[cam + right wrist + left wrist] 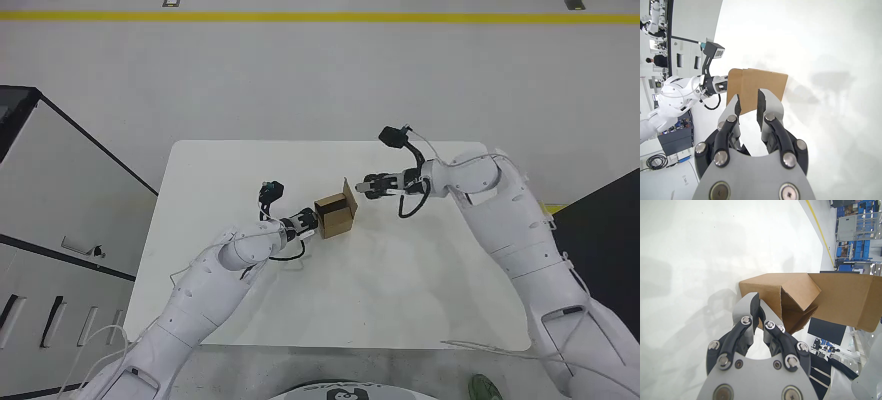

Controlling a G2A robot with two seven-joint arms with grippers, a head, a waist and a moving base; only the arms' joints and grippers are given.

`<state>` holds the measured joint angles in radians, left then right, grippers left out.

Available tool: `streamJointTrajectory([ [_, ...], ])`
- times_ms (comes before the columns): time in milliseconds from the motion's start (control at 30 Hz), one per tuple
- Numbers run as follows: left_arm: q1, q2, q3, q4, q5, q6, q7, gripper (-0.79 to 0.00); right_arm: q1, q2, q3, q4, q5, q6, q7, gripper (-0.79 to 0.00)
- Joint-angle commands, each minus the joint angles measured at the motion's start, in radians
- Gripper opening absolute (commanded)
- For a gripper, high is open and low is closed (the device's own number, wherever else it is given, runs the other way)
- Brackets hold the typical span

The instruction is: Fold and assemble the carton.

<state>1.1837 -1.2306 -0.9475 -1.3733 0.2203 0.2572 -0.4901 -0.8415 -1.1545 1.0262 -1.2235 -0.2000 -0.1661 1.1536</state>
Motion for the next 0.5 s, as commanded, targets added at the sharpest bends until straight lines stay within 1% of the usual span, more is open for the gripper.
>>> streamJointTrajectory([
  [0,0.000,0.000,0.000,0.000,0.000,0.000,0.000,-0.785,0.010,-0.003,-0.010,0.002,0.002,-0.004,0.002,-0.600],
  [100,0.000,0.000,0.000,0.000,0.000,0.000,0.000,-0.785,0.027,-0.007,-0.029,0.005,0.001,-0.012,0.008,-0.616],
  [233,0.000,0.000,0.000,0.000,0.000,0.000,0.000,-0.785,0.046,-0.013,-0.053,0.007,-0.005,-0.017,0.016,-0.603],
  [367,0.000,0.000,0.000,0.000,0.000,0.000,0.000,-0.785,0.065,-0.019,-0.084,0.014,-0.030,-0.015,0.023,-0.640],
  [400,0.000,0.000,0.000,0.000,0.000,0.000,0.000,-0.785,0.070,-0.021,-0.091,0.016,-0.034,-0.014,0.023,-0.668],
  [467,0.000,0.000,0.000,0.000,0.000,0.000,0.000,-0.785,0.081,-0.024,-0.106,0.022,-0.041,-0.011,0.028,-0.686],
])
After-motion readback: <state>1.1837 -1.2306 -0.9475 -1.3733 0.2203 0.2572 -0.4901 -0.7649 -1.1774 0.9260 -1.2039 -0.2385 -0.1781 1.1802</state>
